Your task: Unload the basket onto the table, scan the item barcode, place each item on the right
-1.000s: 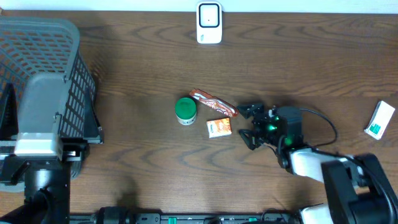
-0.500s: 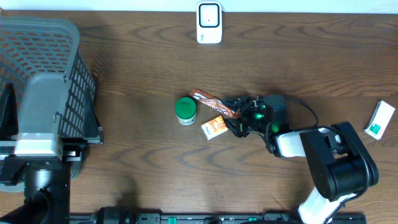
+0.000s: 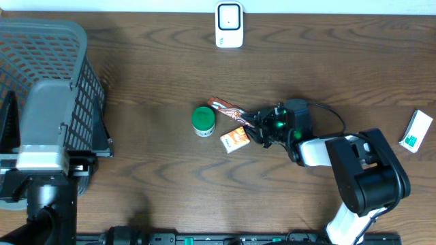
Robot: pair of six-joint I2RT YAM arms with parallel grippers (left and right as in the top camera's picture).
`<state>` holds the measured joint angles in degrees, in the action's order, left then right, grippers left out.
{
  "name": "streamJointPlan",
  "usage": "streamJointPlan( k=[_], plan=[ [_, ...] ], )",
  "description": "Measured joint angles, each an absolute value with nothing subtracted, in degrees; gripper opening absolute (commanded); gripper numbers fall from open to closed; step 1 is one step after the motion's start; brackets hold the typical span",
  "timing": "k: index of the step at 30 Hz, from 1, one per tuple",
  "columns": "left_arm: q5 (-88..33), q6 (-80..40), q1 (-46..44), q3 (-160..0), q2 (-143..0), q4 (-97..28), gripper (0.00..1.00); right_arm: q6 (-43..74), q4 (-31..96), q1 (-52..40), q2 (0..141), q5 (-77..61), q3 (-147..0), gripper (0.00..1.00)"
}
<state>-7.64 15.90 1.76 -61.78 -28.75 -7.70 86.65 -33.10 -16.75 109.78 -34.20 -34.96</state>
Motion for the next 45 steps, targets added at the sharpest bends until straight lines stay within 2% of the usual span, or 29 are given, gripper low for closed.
streamJointPlan(
  k=[3, 9, 15, 19, 27, 39, 40, 41, 42, 43, 45],
  plan=[
    [-7.6, 15.9, 1.8, -61.8, -28.8, -7.7, 0.99, 83.4, -32.1, -17.2, 109.8, -31.9, -35.1, 0.01],
    [-7.6, 15.9, 1.8, -61.8, -28.8, -7.7, 0.99, 73.5, -33.2, -17.2, 109.8, -29.0, -35.0, 0.01],
    [-7.6, 15.9, 1.8, -61.8, -28.8, -7.7, 0.99, 56.9, -35.6, -17.2, 108.4, -24.1, -33.9, 0.01],
    [-7.6, 15.9, 1.8, -61.8, -28.8, -7.7, 0.99, 42.0, -29.9, -17.1, 103.4, -21.6, -32.2, 0.01],
    [-7.6, 15.9, 1.8, -61.8, -28.8, -7.9, 0.99, 21.8, -17.4, -17.1, 91.9, -19.7, -31.3, 0.01],
    [-7.6, 15.9, 1.8, -61.8, -28.8, -7.9, 0.99, 8.1, -7.4, -16.3, 88.8, -12.8, -31.2, 0.01],
    [-7.6, 15.9, 1.8, -61.8, -28.8, -7.9, 0.99, 7.6, -7.0, -15.6, 88.8, -11.6, -31.2, 0.07],
    [-7.6, 15.9, 1.8, -61.8, -28.8, -7.9, 0.99, 7.3, -6.9, -14.9, 88.8, -10.5, -31.2, 0.26],
    [-7.6, 15.9, 1.8, -61.8, -28.8, -7.9, 0.99, 7.3, -6.9, -14.0, 88.7, -9.5, -31.2, 0.50],
    [-7.6, 15.9, 1.8, -61.8, -28.8, -7.9, 0.99, 7.3, -6.8, -13.3, 88.7, -8.6, -31.2, 0.67],
    [-7.6, 15.9, 1.8, -61.8, -28.8, -7.9, 0.99, 8.3, -6.5, -11.3, 88.7, -6.8, -31.2, 0.88]
  ],
)
